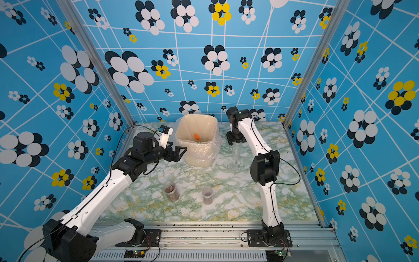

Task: Empty the moldy dried flower tea in the jars
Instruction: Place the jar at the center of the board.

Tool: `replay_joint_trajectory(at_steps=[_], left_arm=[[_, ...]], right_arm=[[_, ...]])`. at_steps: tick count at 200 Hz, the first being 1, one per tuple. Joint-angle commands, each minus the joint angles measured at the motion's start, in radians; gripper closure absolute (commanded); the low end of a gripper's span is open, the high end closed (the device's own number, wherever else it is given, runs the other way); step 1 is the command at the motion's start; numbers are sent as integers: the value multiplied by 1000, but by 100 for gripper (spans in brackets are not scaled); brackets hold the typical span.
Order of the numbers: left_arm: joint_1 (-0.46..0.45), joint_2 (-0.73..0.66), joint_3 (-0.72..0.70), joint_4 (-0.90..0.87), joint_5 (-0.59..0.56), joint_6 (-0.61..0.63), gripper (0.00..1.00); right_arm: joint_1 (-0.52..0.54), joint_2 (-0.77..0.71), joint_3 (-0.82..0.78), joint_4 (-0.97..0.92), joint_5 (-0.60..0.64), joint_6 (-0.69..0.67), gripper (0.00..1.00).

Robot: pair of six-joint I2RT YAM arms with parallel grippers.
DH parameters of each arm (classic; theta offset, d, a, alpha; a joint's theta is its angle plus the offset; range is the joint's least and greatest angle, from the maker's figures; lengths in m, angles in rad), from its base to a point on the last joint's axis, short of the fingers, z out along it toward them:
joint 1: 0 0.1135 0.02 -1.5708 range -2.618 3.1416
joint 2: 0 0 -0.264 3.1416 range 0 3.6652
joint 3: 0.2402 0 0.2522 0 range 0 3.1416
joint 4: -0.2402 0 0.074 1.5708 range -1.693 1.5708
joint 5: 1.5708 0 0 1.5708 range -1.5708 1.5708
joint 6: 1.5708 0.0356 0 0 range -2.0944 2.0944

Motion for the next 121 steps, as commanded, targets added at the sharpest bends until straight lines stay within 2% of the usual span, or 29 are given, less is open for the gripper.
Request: replay_joint_trajectory(at_steps=[1,48,74,99,121], left_arm=[[-6,-23,-21,21,-10,5,1],[-6,-31,-20,15,-13,15,1],[-6,-46,-25,15,1,28,1],[-3,-63,-34,33,55,27,1],[-3,-89,-54,67,136,12,1]], right_arm=[[-6,-5,14,-7,-16,9,24],[-5,-24,143,-75,5,-2,8],[-5,-71,214,-96,-15,-6,5],[6,-174,194,-93,-68,-7,4],[48,-295,81,-33,-132,-6,5]])
